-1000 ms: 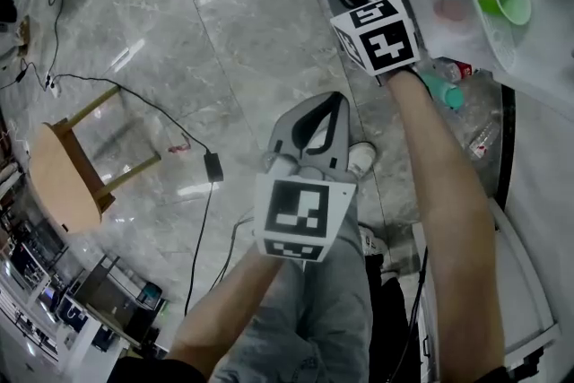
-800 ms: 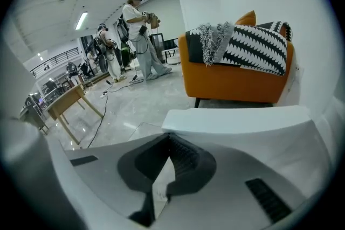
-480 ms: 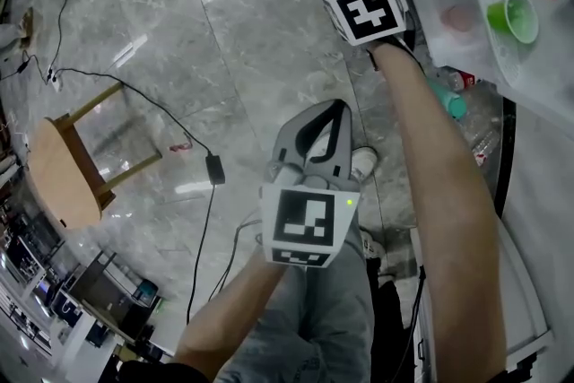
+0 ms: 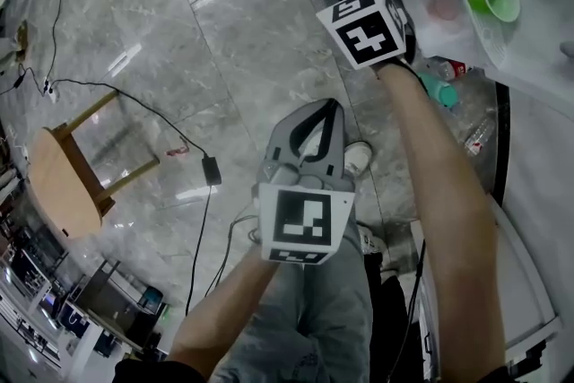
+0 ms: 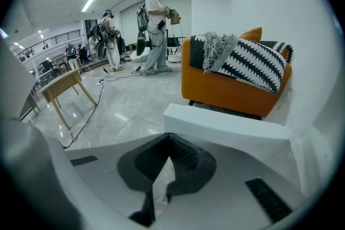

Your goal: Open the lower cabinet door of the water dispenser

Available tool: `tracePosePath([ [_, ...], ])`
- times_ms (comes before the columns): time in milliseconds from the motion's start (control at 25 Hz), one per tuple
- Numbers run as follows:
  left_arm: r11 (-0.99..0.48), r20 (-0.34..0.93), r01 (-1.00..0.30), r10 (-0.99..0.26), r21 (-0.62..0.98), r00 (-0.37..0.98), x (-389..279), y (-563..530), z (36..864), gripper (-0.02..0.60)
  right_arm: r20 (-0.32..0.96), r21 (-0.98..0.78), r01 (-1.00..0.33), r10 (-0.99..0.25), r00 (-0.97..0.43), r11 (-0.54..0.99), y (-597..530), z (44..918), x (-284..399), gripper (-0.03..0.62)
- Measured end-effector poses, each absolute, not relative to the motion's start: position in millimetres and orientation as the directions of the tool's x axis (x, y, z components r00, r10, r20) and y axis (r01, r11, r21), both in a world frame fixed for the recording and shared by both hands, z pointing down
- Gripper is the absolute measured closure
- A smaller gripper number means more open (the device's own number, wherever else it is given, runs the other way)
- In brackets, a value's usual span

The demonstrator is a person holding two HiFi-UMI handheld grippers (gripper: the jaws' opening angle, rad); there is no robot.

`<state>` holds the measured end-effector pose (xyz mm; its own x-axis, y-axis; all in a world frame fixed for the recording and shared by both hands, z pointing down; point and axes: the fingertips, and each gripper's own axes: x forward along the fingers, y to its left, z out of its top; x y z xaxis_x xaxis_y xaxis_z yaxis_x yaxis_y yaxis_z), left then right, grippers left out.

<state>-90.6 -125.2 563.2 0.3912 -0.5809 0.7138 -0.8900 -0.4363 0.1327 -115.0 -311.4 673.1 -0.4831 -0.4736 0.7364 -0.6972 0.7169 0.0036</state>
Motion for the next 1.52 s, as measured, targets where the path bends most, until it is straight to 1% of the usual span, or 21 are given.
tracePosePath([
  [320,-0.462,0.717,-0.876,-0.563,0.138,0.410,-80,-113,556,0.571,0.709,-0.020,-0.703,-0.485,-0.511,0.711,-265,648,-81,0.585],
  [520,-0.501,0.731,-0.856,-0.536,0.127,0.422,-70,-101,557,0.571,0.671,0.067,-0.710,-0.558,-0.488,0.701,-236,618,-56,0.585],
  [720,-0.511,0.735,-0.850,-0.525,0.130,0.429,-55,-96,557,0.571,0.659,0.077,-0.718,-0.575,-0.484,0.692,-201,599,-38,0.585],
  [1080,-0.543,0.714,-0.827,-0.522,0.143,0.466,-31,-88,532,0.570,0.598,-0.007,-0.820,-0.654,-0.462,0.573,-142,542,-3,0.585],
  [1320,-0.577,0.690,-0.800,-0.514,0.163,0.511,-6,-80,507,0.569,0.558,-0.082,-0.901,-0.729,-0.396,0.426,-103,500,27,0.585],
  [1520,-0.596,0.663,-0.782,-0.513,0.182,0.545,19,-73,485,0.570,0.515,-0.124,-0.935,-0.783,-0.347,0.333,-86,466,55,0.584],
])
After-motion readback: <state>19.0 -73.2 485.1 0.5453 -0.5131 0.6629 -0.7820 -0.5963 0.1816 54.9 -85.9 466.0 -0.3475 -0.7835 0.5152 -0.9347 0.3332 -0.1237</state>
